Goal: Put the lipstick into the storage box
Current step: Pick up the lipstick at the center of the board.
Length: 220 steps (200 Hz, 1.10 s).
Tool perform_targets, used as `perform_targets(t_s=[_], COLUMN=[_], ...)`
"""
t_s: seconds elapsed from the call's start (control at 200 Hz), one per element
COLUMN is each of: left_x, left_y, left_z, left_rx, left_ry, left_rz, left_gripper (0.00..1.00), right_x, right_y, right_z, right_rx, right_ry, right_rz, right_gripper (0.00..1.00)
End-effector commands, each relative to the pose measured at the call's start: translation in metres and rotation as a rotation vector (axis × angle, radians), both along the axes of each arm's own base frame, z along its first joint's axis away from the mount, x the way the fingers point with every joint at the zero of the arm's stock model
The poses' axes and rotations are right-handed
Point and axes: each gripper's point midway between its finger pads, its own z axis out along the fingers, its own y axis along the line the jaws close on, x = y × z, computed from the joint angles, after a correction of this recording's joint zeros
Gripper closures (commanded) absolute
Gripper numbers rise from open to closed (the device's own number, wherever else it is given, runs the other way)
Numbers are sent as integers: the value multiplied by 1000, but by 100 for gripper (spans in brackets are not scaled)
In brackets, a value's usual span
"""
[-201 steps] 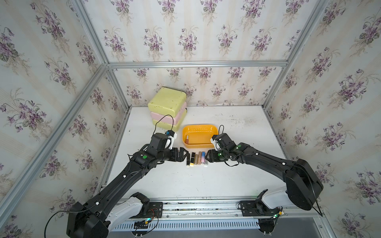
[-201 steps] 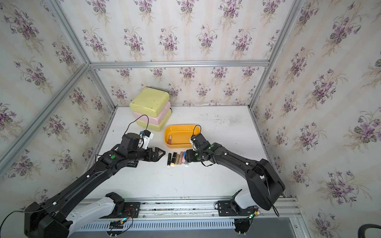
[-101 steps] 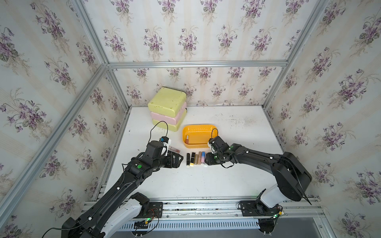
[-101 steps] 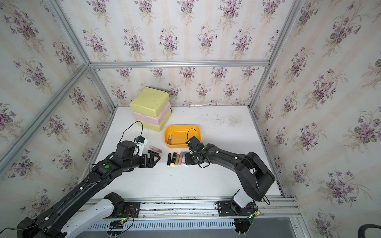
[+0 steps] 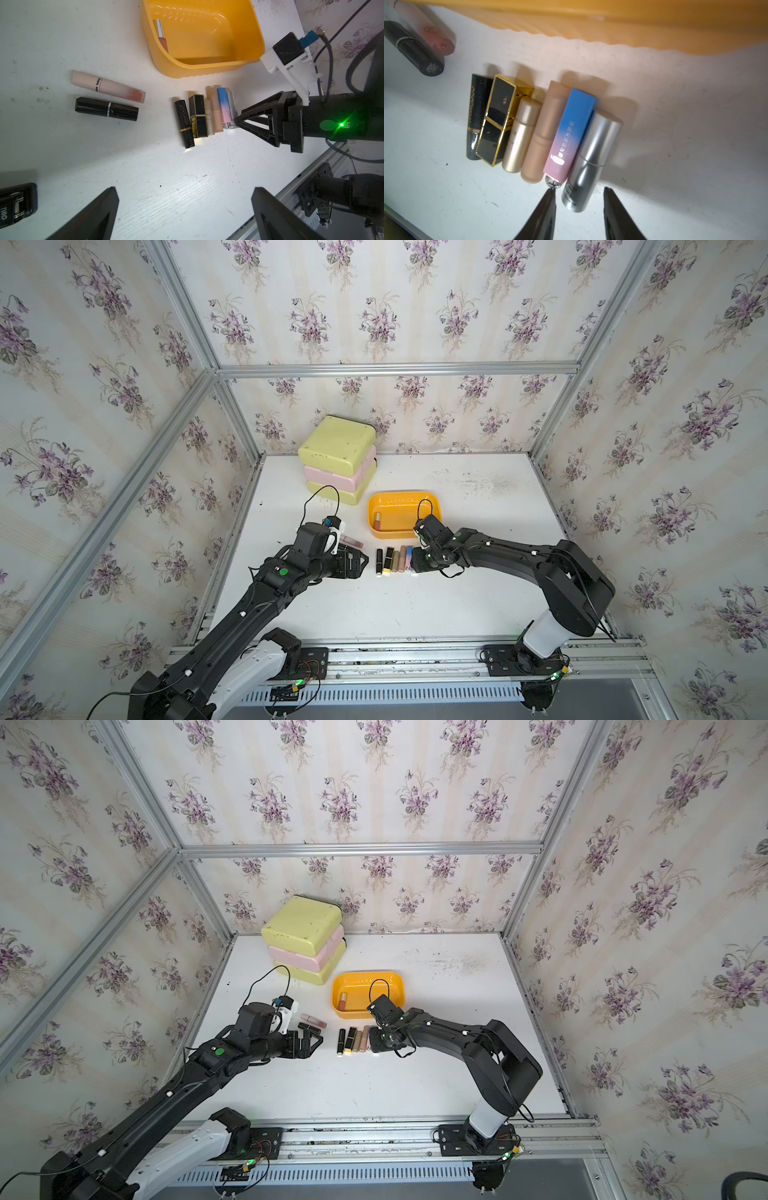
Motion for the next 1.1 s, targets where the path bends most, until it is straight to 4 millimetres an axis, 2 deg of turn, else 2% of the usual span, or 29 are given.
perform_targets(t_s=[0.0, 0.709, 0.939, 1.094], left_x=[0, -5, -4, -3], left_y=[-1, 3, 2, 2], left_z=[3, 7, 7, 6], left_rx=[-8, -28, -34, -40], left_ry=[-17, -25, -19, -18], left_rz=[-17, -7, -1, 3], left_gripper=[0, 0, 0, 0], right_x=[-1, -4, -5, -5], right_y=[-5, -18, -24, -30], right_z=[-4, -18, -26, -30], right_rx=[-37, -131, -176, -204], right_ry=[-3, -8, -8, -15], right_rz=[-9, -10, -2, -3], right_gripper=[59, 63, 65, 72])
